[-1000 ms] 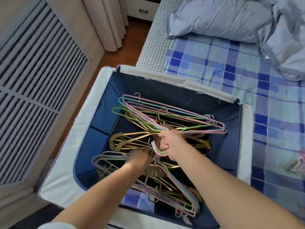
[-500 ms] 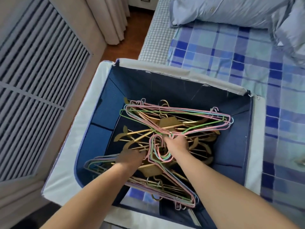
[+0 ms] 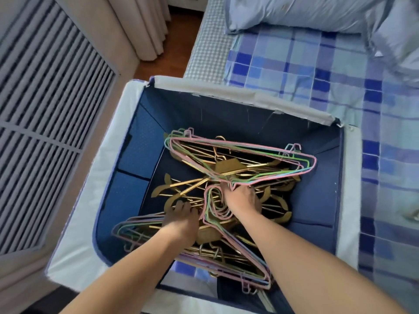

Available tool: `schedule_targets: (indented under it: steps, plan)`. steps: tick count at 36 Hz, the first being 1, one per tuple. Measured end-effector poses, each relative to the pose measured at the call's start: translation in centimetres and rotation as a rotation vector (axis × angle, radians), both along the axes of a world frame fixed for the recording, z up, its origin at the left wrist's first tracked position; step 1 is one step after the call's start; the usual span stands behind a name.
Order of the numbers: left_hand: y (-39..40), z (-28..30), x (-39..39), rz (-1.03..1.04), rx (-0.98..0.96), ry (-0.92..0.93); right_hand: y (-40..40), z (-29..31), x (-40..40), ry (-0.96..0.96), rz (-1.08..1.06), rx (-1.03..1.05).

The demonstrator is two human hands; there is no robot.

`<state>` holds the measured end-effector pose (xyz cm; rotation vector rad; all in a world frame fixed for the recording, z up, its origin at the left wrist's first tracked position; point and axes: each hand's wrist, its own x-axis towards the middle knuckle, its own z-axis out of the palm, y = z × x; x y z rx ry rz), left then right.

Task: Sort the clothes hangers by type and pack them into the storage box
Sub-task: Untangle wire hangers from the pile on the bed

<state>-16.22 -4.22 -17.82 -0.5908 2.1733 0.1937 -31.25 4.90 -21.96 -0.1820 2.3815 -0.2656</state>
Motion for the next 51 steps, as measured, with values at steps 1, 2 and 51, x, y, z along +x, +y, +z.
schedule_targets:
  steps: [1,2,51]
  plan:
    - [0.2,0.4,-0.5,0.114,0.011,0.014,0.8,-0.1,0.0,-0.016,0.006,-0.013]
    - [0.4,0.7,-1.1,0.233,0.030,0.041,1.4,-0.2,0.1,-0.029,0.009,-0.029]
    - [41.1,12.2,-23.3,0.685,0.914,0.374,65.7,11.2,-10.2,0.021,-1.018,-0.257]
